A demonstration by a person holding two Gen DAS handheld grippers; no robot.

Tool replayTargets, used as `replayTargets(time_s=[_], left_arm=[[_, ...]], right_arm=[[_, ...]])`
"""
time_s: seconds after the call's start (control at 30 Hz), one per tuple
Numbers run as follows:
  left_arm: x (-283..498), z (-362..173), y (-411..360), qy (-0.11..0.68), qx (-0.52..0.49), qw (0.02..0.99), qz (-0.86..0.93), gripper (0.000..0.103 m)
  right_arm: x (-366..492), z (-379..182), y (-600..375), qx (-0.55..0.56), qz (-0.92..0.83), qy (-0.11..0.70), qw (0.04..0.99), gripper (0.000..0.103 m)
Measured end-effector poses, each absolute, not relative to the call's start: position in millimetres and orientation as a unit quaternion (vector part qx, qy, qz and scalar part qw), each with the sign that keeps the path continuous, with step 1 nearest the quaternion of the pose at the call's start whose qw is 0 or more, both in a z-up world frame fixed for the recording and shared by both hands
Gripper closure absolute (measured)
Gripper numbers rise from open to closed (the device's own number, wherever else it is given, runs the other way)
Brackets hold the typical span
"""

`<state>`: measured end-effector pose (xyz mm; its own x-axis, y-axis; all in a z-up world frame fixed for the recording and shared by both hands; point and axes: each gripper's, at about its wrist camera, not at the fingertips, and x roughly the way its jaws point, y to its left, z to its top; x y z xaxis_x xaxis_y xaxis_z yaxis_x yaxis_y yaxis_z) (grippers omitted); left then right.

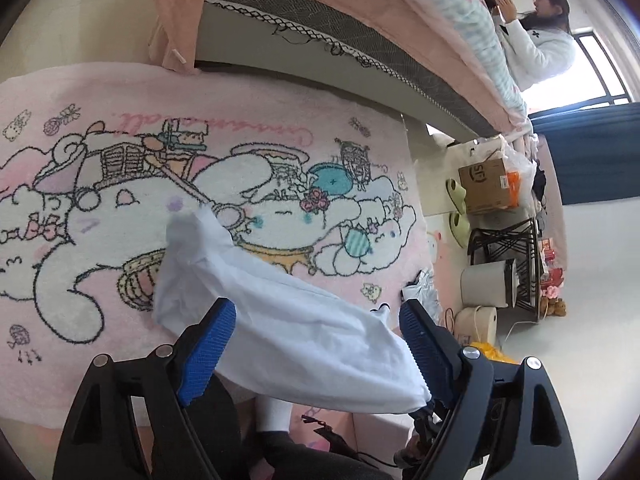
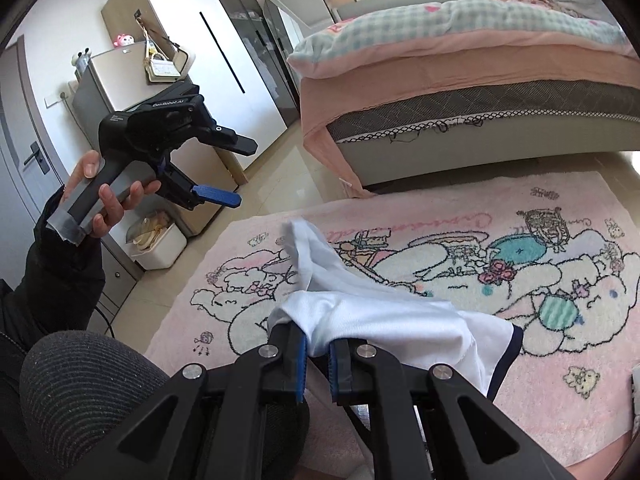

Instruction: Fold clothes

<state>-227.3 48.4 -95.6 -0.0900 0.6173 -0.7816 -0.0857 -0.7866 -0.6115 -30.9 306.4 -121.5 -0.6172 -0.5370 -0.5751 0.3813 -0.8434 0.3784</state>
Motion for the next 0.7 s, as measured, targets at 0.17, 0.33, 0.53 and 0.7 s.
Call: replayTargets(time_s=[0.17, 0.33, 0.53, 0.7], left_arm=[[-219.2, -108.6, 47.9, -0.227, -0.642, 0.253, 0.687, 0.019], [-195.9, -109.7, 50.7, -0.221, -0.623, 0.284, 0.694, 0.019], [-158.3, -98.0, 62.7, -0.121, -0.541, 0.294, 0.779, 0.019], [-139.1, -112.1, 76.8, -0.070, -0.551, 0.310, 0.772, 0.018]], right_arm=[[-37.2, -117.5, 304.7, 0.355, -0.893, -0.109, 0.253, 0.097], [-50.9, -107.6, 305.9, 0.361, -0.886, -0.121, 0.263, 0.097], [-74.6, -91.7, 311.6, 0.380, -0.874, -0.141, 0.268, 0.097], [-92.4, -84.2, 319.1, 0.404, -0.858, -0.177, 0.264, 0.097]])
